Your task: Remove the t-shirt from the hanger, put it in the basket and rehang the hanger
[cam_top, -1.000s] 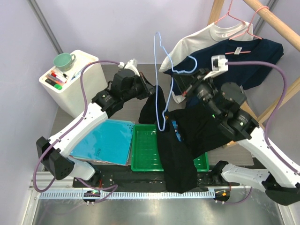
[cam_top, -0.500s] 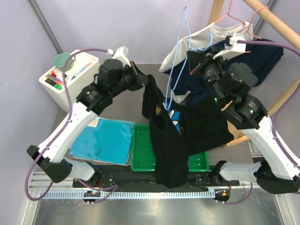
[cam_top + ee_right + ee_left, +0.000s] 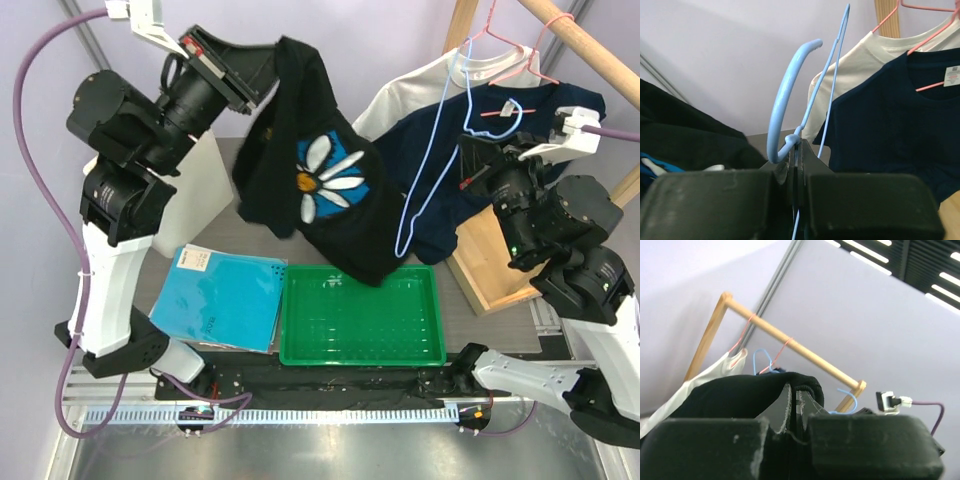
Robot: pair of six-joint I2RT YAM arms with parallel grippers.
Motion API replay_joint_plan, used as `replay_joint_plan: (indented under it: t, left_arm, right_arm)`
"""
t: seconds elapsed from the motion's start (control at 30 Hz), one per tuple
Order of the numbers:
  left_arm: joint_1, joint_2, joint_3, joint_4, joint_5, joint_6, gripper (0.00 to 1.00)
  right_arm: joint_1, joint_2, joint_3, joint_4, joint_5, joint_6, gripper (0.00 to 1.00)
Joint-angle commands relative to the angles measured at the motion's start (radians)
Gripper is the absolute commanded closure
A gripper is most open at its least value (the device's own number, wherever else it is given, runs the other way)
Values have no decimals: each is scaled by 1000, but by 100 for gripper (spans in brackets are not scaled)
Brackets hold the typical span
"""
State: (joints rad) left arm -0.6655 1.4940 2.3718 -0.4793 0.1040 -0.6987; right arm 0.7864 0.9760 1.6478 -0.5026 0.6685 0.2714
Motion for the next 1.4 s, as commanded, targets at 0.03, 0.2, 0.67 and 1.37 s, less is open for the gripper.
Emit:
replay_joint_plan:
  t: [0.03,0.2,0.67,1.37]
  left_arm:
    - [20,48,76,203,74,-48,100]
    - [20,84,76,232,146,-131,100]
    - [20,40,-46,386,286,-311,100]
    - [17,-325,-920,479,277,-348,100]
  right_arm:
    - [5,-36,-25,-8,45,-3,99]
    - [5,-54,-39,-17,51,-9,99]
    - [5,-82,-65,-25,17,14,99]
    - [5,-96,-91,-22,-4,38,99]
